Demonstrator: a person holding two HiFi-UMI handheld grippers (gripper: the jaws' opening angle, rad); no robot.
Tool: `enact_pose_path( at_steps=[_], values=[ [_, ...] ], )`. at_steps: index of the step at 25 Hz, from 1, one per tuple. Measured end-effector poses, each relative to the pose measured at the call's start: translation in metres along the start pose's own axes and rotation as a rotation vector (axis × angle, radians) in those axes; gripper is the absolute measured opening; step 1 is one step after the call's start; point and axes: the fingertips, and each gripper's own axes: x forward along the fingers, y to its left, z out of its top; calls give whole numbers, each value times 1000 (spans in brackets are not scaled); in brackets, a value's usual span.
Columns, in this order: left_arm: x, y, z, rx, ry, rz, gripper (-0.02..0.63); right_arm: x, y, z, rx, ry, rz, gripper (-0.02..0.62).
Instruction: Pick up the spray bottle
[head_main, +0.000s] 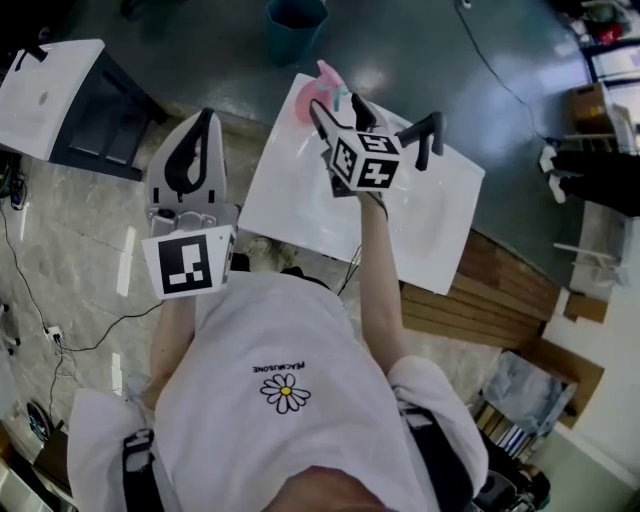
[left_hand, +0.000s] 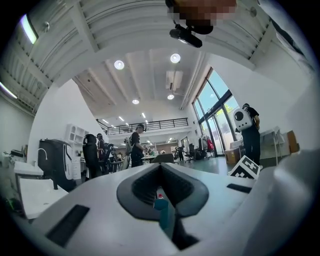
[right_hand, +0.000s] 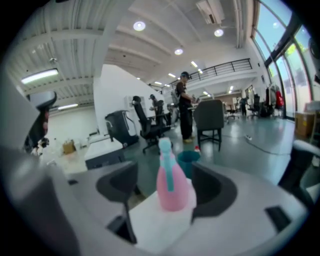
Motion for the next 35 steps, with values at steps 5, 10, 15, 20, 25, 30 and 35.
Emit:
enact_pose_path(
  at_steps=[5, 10, 15, 20, 25, 30, 35],
  values=[
    [6, 7, -9, 18, 20, 19, 21, 36, -11, -18, 32, 72, 19, 321],
    [7, 7, -15, 15, 36, 33, 20, 60, -14, -36, 20, 137, 33, 321],
    [4, 12, -22, 22, 61, 52, 21, 75, -17, -48, -2, 174, 33, 321],
    [-3, 24, -26, 21, 79, 88, 20, 83, -19, -55, -15, 188, 25, 321],
    [-5, 30, -25, 28, 72, 110, 20, 86, -18, -55, -28, 181, 29, 321],
    [-3, 28, -23, 32, 63, 103, 20, 87, -21, -54, -41, 162, 14, 321],
    [-3, 27, -25, 23, 67, 99, 20, 88, -21, -55, -43, 149, -7, 319]
  ],
)
